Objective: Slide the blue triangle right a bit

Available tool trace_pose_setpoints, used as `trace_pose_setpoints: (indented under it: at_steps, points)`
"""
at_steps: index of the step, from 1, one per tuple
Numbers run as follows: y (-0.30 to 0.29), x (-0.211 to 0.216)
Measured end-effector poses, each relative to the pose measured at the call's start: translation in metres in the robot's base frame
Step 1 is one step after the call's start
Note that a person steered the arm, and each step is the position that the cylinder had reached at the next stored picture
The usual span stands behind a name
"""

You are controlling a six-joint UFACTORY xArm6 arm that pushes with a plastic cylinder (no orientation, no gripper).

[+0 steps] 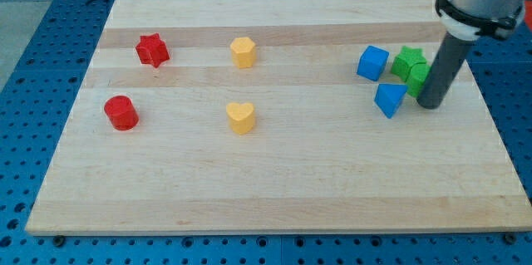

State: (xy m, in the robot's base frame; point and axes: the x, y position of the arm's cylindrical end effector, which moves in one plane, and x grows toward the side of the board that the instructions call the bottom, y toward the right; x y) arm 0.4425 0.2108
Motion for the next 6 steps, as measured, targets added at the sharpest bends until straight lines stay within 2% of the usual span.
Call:
trace_pose_setpoints:
  at_steps: [1, 2, 3, 4, 5, 6]
  points:
    - [-0.001, 0.002]
    - [0.006, 0.040]
    - [-0.026, 0.067]
    - [-0.083, 0.067]
    - [-0.095, 0.064]
    - [-0.095, 0.039]
